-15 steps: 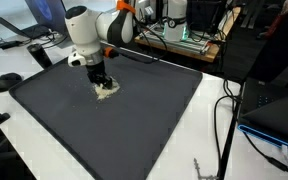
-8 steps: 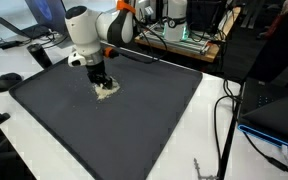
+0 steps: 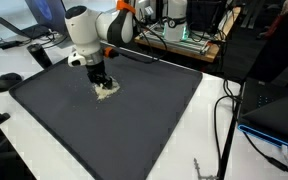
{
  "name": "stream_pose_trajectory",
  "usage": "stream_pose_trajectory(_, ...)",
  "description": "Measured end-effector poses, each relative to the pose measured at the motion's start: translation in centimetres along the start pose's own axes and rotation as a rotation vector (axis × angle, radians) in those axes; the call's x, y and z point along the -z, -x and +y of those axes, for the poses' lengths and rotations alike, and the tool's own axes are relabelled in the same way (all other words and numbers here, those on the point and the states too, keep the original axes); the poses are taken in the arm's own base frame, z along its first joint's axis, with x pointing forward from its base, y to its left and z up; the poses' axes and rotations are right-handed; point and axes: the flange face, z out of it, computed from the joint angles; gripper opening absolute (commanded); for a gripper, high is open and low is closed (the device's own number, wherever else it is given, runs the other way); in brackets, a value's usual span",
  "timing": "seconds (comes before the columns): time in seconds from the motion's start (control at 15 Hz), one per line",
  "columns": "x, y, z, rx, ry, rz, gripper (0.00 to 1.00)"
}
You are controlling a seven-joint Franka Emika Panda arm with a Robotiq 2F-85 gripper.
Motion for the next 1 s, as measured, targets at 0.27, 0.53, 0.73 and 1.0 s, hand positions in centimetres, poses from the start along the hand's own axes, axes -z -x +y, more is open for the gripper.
stream_pose_trajectory(0.27, 0.0, 0.01, 0.0, 0.007, 0.0, -0.001, 0.0)
stream_pose_trajectory(0.53, 0.0, 0.01, 0.0, 0.014, 0.0, -0.001, 0.0)
stream_pose_trajectory(0.73, 0.0, 0.01, 0.0, 0.018, 0.0, -0.001, 0.25)
stream_pose_trajectory(1.0, 0.45, -0.07, 0.13, 0.019, 0.002, 0.002, 0.45)
